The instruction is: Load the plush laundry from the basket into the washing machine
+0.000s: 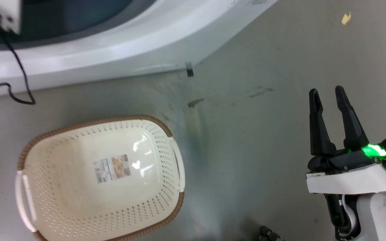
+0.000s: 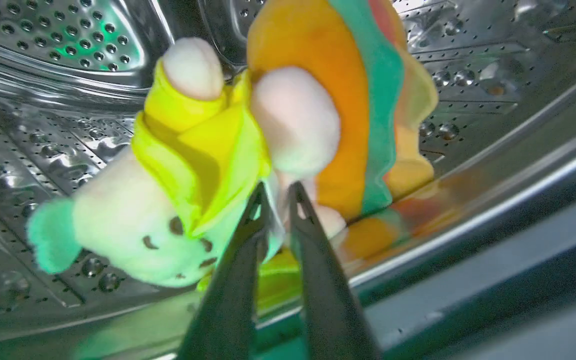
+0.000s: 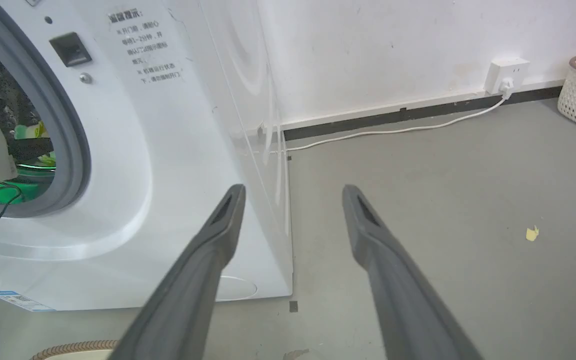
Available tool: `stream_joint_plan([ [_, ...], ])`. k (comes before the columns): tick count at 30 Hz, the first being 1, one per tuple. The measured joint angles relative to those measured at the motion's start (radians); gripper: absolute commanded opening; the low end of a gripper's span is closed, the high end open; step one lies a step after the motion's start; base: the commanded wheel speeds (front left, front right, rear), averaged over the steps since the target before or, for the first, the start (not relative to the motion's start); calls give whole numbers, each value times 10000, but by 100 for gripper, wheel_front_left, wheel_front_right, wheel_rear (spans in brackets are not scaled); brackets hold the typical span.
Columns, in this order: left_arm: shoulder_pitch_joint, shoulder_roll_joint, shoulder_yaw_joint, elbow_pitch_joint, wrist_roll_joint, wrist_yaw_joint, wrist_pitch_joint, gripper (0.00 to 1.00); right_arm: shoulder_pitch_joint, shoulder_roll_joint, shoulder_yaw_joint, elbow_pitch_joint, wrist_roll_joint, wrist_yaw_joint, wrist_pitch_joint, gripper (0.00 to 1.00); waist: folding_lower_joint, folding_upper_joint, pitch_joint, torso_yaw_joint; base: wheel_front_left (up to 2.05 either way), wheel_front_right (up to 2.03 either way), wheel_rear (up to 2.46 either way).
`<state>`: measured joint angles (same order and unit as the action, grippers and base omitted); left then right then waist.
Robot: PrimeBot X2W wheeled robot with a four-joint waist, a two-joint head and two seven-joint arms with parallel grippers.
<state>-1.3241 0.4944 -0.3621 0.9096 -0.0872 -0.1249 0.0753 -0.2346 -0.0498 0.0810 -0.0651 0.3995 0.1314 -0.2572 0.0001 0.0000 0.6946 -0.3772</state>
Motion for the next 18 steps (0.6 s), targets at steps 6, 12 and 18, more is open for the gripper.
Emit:
stream_joint_plan([
  [6, 1256, -627, -46, 635, -401, 75, -1287, 100, 132, 4, -102, 65, -756, 0, 0, 100, -1, 0, -1022, 346, 0, 0, 0],
  [12, 3067, -1490, -35, 734, -913, 176, -2897, 100, 706, 0, -504, 174, -1283, 0, 0, 100, -4, 0, -2489, 845, 0, 0, 0],
  [18, 4861, -2146, 267, -598, -1530, 332, -3300, 100, 1372, 0, -658, 242, -1854, 0, 0, 100, -5, 0, -4008, 1567, 0, 0, 0],
])
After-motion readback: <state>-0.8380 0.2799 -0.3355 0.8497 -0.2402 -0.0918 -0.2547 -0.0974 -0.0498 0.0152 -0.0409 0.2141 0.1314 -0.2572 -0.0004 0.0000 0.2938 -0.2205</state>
